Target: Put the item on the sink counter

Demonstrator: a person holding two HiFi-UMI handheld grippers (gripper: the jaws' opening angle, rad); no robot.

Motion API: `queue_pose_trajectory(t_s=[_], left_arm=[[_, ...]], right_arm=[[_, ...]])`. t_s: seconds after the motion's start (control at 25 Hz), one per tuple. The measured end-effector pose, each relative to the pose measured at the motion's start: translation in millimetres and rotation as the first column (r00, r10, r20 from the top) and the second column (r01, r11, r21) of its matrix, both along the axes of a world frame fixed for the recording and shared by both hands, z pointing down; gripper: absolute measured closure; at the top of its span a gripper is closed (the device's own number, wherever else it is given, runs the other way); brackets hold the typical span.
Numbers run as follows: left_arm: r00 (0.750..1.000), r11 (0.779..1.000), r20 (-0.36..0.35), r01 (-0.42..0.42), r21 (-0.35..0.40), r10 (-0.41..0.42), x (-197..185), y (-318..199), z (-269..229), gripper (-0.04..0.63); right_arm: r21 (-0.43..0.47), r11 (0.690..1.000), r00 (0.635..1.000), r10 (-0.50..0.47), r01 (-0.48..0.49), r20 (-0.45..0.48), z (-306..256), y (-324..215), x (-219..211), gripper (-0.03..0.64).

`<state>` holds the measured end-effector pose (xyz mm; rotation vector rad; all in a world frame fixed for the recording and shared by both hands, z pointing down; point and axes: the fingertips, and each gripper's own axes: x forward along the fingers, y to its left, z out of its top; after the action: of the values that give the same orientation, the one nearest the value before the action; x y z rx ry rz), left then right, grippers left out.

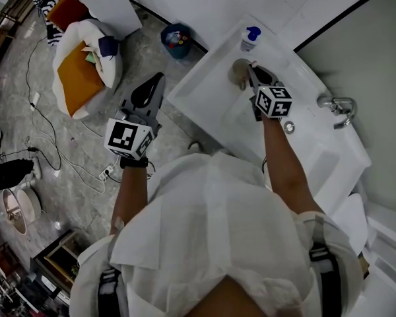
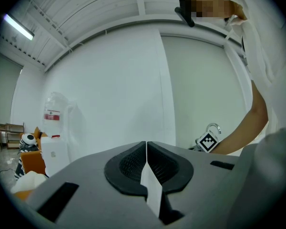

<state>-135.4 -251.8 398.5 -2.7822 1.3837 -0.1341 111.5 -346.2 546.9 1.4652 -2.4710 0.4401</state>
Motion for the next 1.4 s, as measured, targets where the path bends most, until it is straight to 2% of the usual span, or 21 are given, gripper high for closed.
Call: queue_pose_trajectory(t_s=[0.92,1.4], left_arm=[[1.000,1.000,0.015,0.001,-0.004,-0.001,-3,3,-3,0.575],[1.000,1.000,0.020,-0.004,-0.014,0.005,0,-1,2,0.575]], right_arm=[[-0.047,0.998,0.991,-0.056,0.051,-0.123,14,-32,-14,0.594],[-0.085,0.994,0.986,-0.082,0.070,-0.143,21,-46,-23,0.594]])
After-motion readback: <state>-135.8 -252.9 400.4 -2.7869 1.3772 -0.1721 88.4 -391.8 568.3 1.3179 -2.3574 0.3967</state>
